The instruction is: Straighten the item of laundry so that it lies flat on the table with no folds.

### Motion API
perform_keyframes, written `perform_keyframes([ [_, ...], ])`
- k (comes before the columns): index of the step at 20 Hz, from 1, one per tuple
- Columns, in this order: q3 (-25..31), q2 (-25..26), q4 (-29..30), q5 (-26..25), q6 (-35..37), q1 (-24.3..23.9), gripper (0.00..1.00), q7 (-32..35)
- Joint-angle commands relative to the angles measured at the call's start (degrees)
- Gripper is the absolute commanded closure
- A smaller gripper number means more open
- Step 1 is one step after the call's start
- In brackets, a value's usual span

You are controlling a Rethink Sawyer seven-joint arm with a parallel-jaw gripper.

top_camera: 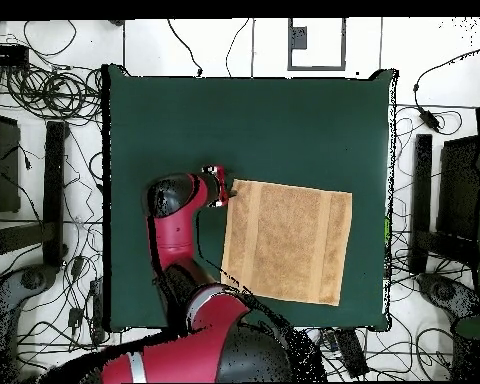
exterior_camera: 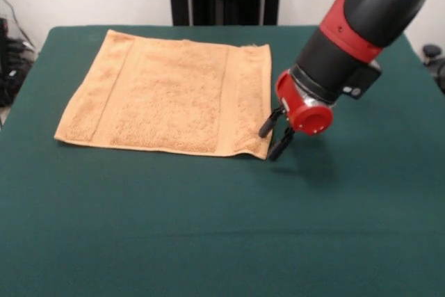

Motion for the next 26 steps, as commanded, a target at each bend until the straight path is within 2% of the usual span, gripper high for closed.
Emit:
perform_keyframes([
  [1, 8.91, -8.58, 6.58, 7.40, 8.09, -0.21, 0.00, -8.59],
  [5, 11.63, -16.00, 11.94, 14.41, 8.08, -1.22, 0.00, -13.87],
  [10, 14.15, -23.94, 18.89, 19.02, 11.11, -2.22, 0.00, -16.50],
  [12, 12.95, -25.13, 21.76, 16.58, 13.63, -2.06, 0.00, -15.33],
  [18, 6.10, -25.40, 27.48, 1.67, 20.91, -1.72, 0.00, -8.62],
  [23, 1.40, -23.72, 29.10, -11.62, 24.08, -2.44, 0.00, -2.18],
  [26, 0.03, -22.93, 28.48, -12.71, 24.51, -1.79, 0.00, -1.47],
])
